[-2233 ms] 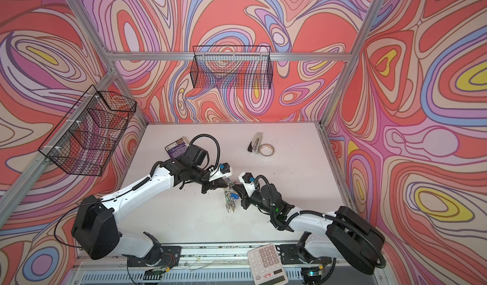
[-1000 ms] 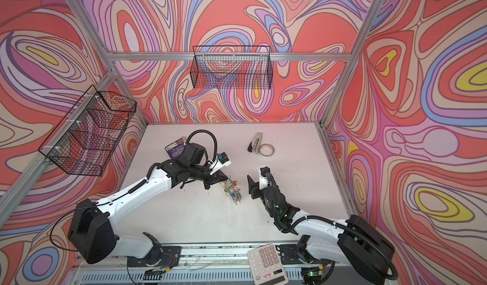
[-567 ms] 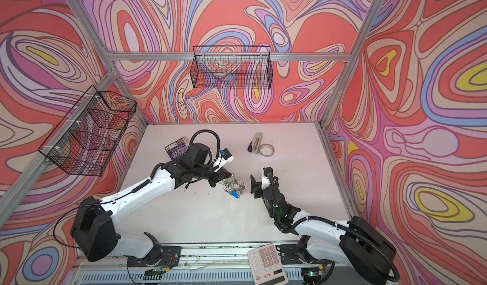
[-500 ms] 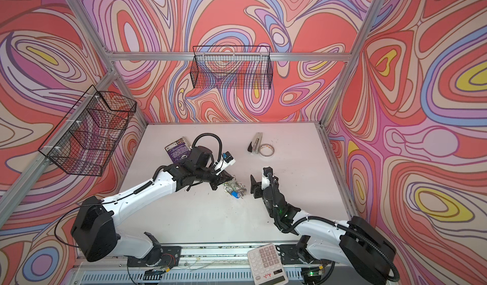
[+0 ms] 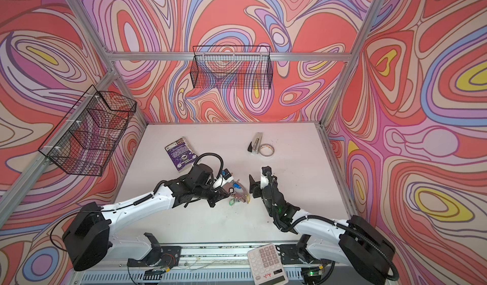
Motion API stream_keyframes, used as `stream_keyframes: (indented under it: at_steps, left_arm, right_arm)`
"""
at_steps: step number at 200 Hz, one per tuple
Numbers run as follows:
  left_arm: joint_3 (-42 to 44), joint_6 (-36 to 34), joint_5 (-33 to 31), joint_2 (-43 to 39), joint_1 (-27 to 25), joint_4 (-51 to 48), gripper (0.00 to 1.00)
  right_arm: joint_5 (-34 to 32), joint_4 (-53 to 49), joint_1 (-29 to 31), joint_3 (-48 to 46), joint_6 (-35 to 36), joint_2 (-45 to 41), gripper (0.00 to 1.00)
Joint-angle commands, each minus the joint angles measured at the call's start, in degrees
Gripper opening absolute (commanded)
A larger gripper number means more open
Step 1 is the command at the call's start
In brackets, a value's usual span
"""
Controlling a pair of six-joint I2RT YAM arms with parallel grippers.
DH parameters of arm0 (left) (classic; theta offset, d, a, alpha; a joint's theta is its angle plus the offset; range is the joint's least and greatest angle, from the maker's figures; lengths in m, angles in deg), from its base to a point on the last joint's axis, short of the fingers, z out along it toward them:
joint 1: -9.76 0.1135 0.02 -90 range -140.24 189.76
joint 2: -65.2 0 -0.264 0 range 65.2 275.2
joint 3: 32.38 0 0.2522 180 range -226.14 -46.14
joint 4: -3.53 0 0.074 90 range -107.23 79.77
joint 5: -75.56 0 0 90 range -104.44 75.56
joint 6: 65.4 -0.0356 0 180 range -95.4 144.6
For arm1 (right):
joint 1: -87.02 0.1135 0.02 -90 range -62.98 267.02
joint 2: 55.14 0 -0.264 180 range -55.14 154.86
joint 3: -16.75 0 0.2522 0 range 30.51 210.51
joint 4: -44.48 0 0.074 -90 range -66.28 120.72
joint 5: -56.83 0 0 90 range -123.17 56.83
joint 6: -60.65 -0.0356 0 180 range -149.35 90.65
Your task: Put the keys on the keyring
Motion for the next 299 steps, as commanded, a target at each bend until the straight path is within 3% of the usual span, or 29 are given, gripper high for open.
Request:
stream_keyframes:
  at_steps: [1, 127, 177, 211, 243, 254, 266, 271, 273, 275, 277, 299]
  left_arm:
    - [0.2, 1.5, -0.3, 0.3, -1.2, 2.4, 0.00]
    - [-13.5, 0.6, -1.4, 18.0, -2.9, -4.5, 0.00]
    - [-17.2, -0.5, -3.5, 22.6, -2.7, -3.2, 0.21]
    - [-12.5, 1.9, -2.3, 17.6, -2.6, 10.5, 0.33]
    - [-0.4, 10.9, -1.3, 9.8, -2.5, 35.5, 0.36]
    - [3.7, 13.8, -2.3, 6.8, -2.0, 42.5, 0.41]
    - [7.5, 17.6, -4.6, 3.3, -0.7, 47.4, 0.53]
    - [8.7, 19.3, -5.5, 1.9, 0.2, 48.5, 0.66]
    - [9.3, 19.9, -5.7, 1.4, 0.5, 48.8, 0.76]
    - [9.6, 20.6, -5.9, 0.9, 0.9, 49.1, 0.92]
    - [10.1, 21.3, -6.1, 0.3, 1.5, 49.3, 0.98]
    - [14.6, 26.1, -10.2, -6.2, 6.3, 48.7, 1.00]
  right_arm:
    - [1.0, -0.4, -0.2, 1.6, 0.1, 0.8, 0.79]
    - [0.9, -1.7, -0.2, 2.2, 1.0, 0.4, 0.89]
    - [-1.3, -2.6, -0.1, 2.0, 2.1, -1.0, 0.90]
    - [0.4, -3.4, -0.2, 2.6, 2.8, -0.7, 0.98]
    - [2.7, -2.4, -0.2, 1.8, 3.3, -1.8, 0.98]
    - [5.5, -2.0, -0.5, 1.6, 2.8, -3.0, 0.98]
    - [13.8, -0.6, -2.3, 0.9, 2.0, -4.8, 0.98]
    - [17.6, -0.5, -4.0, 0.9, 1.4, -5.3, 0.98]
    - [19.1, -0.4, -4.6, 0.9, 1.0, -5.4, 0.98]
    - [20.5, -0.4, -5.2, 1.0, 0.5, -5.5, 0.98]
    - [21.8, -0.4, -5.8, 1.2, 0.2, -5.5, 0.98]
    - [28.7, -4.0, -11.3, 4.4, -2.7, -5.4, 0.98]
